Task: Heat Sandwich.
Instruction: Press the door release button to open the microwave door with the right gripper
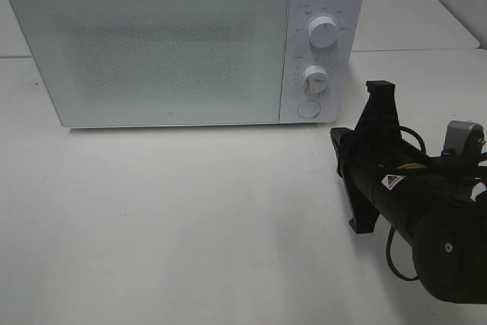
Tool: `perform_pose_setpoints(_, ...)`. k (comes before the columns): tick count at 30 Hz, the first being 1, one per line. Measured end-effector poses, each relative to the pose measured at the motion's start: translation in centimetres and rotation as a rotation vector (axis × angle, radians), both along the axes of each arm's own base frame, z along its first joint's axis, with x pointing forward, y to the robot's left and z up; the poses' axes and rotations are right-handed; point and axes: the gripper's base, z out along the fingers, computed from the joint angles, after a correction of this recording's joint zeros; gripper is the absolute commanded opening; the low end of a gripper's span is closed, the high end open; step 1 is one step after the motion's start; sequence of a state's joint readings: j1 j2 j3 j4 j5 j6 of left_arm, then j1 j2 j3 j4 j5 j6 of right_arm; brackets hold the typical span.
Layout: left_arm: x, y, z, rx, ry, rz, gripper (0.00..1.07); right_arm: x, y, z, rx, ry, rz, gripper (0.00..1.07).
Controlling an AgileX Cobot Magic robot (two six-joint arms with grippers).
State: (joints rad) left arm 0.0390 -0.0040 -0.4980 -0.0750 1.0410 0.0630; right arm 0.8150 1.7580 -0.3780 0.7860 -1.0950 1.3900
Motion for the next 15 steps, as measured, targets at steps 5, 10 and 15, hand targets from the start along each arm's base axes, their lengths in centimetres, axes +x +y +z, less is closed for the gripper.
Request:
perform_pose_setpoints(5, 0.0, 0.0, 0.0, 0.0, 0.0, 0.0, 1.01, 0.1, 0.2, -1.1, -0.022, 0.042, 0.001, 0.0)
perform_pose_setpoints(10, 0.0, 0.0, 0.0, 0.0, 0.0, 0.0, 1.01, 1.1, 0.7, -1.7, -0.018, 0.07, 0.004, 0.0)
perform_pose_setpoints(15, 0.0, 0.0, 0.0, 0.0, 0.0, 0.0, 1.01, 3.2, 0.6, -2.2, -0.012, 0.099, -0.001, 0.0)
